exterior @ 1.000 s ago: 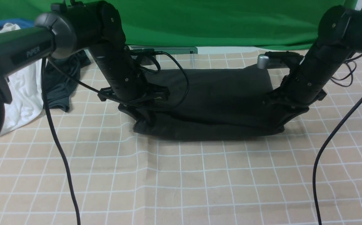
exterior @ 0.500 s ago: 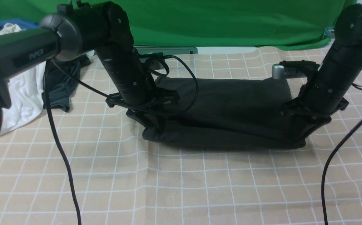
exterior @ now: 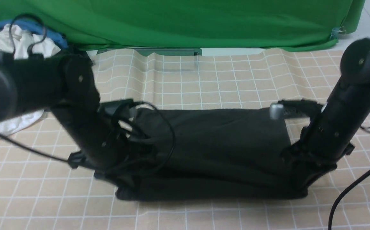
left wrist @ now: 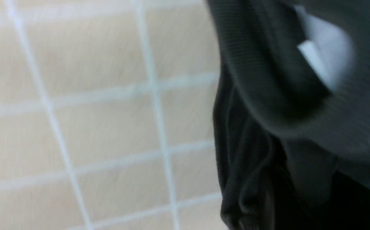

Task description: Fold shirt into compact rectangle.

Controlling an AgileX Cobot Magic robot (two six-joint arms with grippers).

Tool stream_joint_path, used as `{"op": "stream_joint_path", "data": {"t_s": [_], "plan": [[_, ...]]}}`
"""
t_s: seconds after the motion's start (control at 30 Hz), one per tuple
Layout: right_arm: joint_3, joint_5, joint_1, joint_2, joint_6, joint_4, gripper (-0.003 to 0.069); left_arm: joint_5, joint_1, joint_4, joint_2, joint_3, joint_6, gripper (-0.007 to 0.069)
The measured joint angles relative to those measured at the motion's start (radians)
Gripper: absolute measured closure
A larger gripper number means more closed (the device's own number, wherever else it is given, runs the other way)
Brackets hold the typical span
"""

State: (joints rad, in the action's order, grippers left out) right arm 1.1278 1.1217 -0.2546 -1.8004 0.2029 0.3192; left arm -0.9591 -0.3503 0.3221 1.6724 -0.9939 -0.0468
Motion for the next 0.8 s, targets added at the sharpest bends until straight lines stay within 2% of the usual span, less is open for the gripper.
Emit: {"op": "stream_joint_path", "data": {"t_s": [0.1,0.2,0.23,0.33,0.43,0.5,0.6,0.73,0.8], "plan": [[-0.051,-0.043,-0.038,0.000,-0.043,-0.001,0.0552,0.048,0.000,0.002,-0.008,0.067,0.000,0.0517],[-0.061,-0.057,-0.049,0.000,-0.077,-0.014,0.0512,0.068,0.000,0.001,-0.008,0.093,0.000,0.0517],[-0.063,-0.053,-0.049,0.001,-0.083,-0.032,0.0487,0.067,0.000,-0.016,-0.008,0.096,0.000,0.0517],[-0.067,-0.037,-0.047,0.004,-0.093,-0.091,0.0343,0.059,0.004,-0.071,-0.011,0.096,0.000,0.0487],[-0.067,-0.018,-0.047,0.013,-0.080,-0.100,0.0291,0.025,0.006,-0.103,-0.017,0.089,0.000,0.0414],[-0.058,0.000,-0.047,0.045,-0.072,-0.107,0.0318,-0.050,0.009,-0.136,-0.025,0.060,0.000,0.0333],[-0.029,-0.008,-0.047,0.109,-0.071,-0.108,0.0437,-0.079,0.010,-0.142,-0.058,0.002,0.000,0.0272],[0.000,-0.065,-0.047,0.189,-0.071,-0.106,0.0568,-0.034,0.010,-0.084,-0.107,-0.037,0.001,0.0279],[0.004,-0.102,-0.047,0.228,-0.071,-0.105,0.0612,0.026,0.010,-0.038,-0.130,-0.039,0.004,0.0359]]}}
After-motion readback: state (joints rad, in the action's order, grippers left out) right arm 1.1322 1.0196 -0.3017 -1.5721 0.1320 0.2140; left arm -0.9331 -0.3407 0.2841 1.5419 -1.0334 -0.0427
